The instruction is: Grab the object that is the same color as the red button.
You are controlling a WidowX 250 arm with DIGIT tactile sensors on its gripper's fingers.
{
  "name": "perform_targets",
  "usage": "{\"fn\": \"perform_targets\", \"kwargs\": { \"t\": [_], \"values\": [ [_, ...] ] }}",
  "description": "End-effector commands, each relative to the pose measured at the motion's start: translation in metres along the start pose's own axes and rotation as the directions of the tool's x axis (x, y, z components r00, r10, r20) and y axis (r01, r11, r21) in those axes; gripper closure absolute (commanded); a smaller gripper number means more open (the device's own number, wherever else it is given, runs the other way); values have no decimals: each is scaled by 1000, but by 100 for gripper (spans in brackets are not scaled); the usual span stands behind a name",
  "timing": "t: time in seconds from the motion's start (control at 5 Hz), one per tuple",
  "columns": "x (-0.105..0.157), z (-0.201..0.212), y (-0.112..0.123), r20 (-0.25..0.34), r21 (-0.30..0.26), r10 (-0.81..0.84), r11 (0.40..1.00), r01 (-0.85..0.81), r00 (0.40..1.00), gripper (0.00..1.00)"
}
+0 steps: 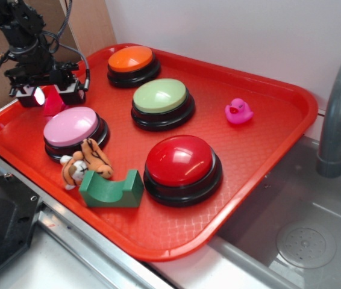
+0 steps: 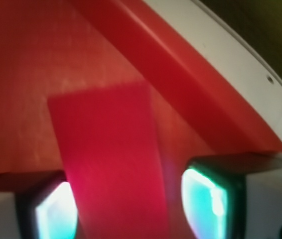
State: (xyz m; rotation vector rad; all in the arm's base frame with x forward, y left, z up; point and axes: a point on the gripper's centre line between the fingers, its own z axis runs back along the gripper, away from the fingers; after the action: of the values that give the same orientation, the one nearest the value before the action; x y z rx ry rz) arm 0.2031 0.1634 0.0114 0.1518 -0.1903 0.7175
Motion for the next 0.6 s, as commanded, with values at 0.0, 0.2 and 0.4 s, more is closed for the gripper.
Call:
{"fn": "perform_targets", "kwargs": {
  "t": [0.0,0.2,0.4],
  "values": [
    [7,-8,-16,17,-50,-273,961,273,962,100],
    [-13,32,-24,-13,-168,-415,898,407,910,100],
    [-34,91,-30,-39,-203,-509,846,492,860,100]
  ]
}}
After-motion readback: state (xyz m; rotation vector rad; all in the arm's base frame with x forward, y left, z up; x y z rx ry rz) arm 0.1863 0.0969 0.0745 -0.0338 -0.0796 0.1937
